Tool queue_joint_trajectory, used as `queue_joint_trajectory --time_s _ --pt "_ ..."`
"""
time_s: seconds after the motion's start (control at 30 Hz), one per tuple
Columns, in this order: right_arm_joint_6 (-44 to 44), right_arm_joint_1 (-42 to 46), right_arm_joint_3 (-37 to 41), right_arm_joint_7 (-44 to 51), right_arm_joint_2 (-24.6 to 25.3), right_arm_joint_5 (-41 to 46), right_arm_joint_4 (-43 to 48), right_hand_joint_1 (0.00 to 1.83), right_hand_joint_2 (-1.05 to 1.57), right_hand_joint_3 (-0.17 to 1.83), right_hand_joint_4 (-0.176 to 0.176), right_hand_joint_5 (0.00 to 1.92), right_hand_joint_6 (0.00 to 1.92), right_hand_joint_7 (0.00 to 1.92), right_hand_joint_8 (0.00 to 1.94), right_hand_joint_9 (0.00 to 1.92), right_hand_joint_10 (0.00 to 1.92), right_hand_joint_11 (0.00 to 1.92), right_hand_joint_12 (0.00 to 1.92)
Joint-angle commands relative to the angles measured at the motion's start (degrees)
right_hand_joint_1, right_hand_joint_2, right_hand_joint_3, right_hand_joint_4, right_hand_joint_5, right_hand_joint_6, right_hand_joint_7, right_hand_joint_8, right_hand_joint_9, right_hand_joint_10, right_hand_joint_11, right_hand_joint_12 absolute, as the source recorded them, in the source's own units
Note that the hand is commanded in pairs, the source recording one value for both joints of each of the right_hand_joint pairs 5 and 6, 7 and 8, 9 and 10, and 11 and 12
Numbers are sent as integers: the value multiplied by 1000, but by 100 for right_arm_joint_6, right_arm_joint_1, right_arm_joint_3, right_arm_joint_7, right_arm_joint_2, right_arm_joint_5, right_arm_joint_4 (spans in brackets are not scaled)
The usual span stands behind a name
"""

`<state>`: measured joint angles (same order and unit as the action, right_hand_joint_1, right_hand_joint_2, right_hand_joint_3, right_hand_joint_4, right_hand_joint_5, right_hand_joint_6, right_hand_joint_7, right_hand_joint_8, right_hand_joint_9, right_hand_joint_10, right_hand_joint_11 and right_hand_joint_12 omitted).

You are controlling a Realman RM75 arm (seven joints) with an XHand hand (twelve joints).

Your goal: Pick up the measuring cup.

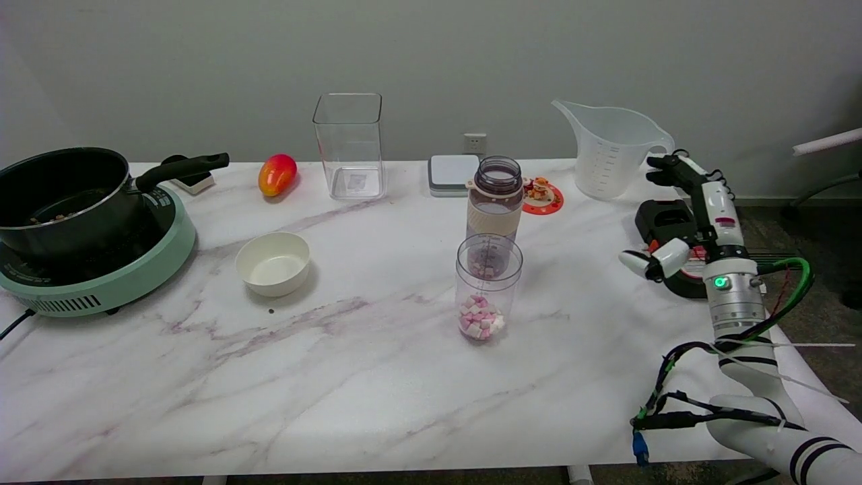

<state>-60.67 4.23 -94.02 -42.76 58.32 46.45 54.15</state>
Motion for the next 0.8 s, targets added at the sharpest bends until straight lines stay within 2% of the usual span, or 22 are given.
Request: queue_joint_trajectory --time_s 0.03,0.13,0.2,0.23,0.27,0.3,0.33,0.37,0.4,0.47,0.6,0.67,0.8 --pt "-160 528 57 1269 -361 -1928 156 1353 -560 1324 0 639 639 673 673 588 588 470 470" --pt "200 479 -12 1136 -345 -2236 27 1361 -413 1323 0 678 678 676 676 590 590 472 472" --pt "370 445 -71 1102 -341 -2311 -39 1313 -755 1323 0 551 551 669 669 593 593 471 471" --pt "400 432 -97 1102 -327 -2283 -80 1296 -844 1138 0 522 522 665 665 594 594 470 470" --pt "396 428 -93 1102 -310 -2269 -116 1284 -823 931 0 516 516 658 658 594 594 469 469" --pt "368 431 -63 1102 -299 -2266 -125 1276 -792 821 0 513 513 654 654 593 593 468 468" --pt "346 445 -18 1102 -286 -2238 -99 1279 -763 847 0 511 511 649 649 592 592 468 468" --pt "338 462 20 1102 -279 -2184 -43 1289 -712 953 0 512 512 642 642 591 591 467 467" --pt "330 477 53 1105 -274 -2095 20 1296 -646 946 0 521 521 638 638 589 589 467 467" --pt "341 513 120 1118 -258 -1783 224 1326 -515 1220 0 560 560 635 635 593 593 471 471" --pt "303 551 96 1128 -219 -562 687 1341 -462 1283 0 585 585 632 632 596 596 483 483" --pt "126 563 102 1426 -190 196 999 1342 -452 1353 0 595 595 625 625 594 594 591 591" --pt "87 763 211 2267 -142 752 1911 1340 -472 1388 0 564 564 608 608 604 604 636 636"
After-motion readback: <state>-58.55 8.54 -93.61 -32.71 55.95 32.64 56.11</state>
